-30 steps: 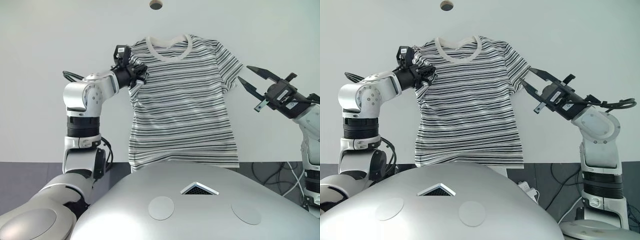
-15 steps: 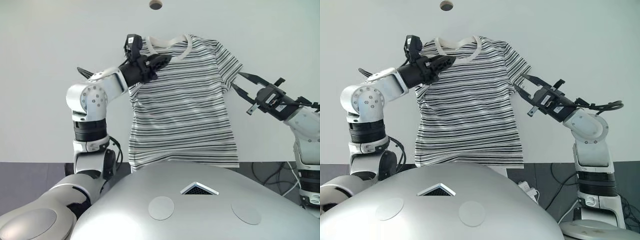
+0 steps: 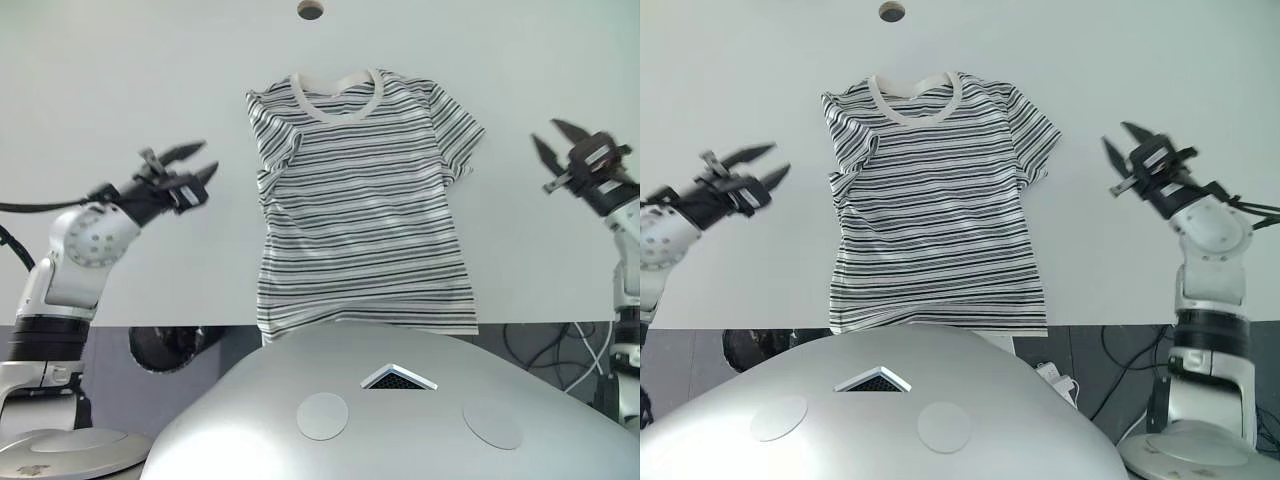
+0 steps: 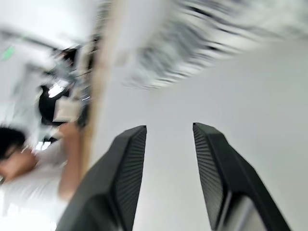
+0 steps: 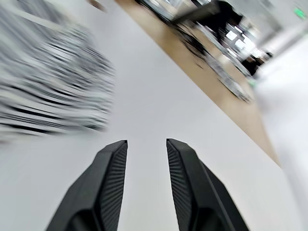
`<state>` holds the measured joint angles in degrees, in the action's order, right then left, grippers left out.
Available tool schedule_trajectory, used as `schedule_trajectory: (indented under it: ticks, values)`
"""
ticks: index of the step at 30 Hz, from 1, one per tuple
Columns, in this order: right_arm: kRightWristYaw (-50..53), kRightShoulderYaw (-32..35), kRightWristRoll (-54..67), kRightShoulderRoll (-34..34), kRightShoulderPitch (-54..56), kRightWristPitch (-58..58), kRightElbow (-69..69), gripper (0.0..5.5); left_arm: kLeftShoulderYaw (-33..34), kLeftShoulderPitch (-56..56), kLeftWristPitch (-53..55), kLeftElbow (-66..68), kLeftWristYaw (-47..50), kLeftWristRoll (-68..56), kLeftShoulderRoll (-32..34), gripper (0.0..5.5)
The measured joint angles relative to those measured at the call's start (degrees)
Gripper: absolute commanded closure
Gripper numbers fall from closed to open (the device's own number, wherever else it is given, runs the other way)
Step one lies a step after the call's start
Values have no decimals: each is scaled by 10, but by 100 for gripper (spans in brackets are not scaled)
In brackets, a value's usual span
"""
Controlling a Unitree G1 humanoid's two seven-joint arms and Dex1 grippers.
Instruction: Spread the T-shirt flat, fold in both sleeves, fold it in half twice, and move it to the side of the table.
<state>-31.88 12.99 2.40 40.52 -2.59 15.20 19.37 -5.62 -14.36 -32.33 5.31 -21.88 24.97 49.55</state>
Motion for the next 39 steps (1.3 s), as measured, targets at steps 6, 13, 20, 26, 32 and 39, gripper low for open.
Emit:
schedule_trajectory:
  ticks: [6,13,20,26,32,39]
  values:
    - [4,5,1,4,28,9,49,395,-38,12,-56,8,20,-2,-40,373]
    - [-12,-16,0,0,28,5,70,395,-31,11,-56,-6,21,-36,-56,373]
    - [-179,-48,177,-66,24,-249,14,395,-21,2,-56,-14,23,-39,-56,373]
    - [-227,-58,226,-58,51,-400,-25,395,-23,-4,-55,-33,23,-21,-57,373]
    - [-222,-58,204,-54,123,-409,68,395,-29,-9,-54,-46,20,-17,-58,373]
    - [-224,-58,196,-53,144,-408,94,395,-30,-18,-47,-55,20,-17,-58,373]
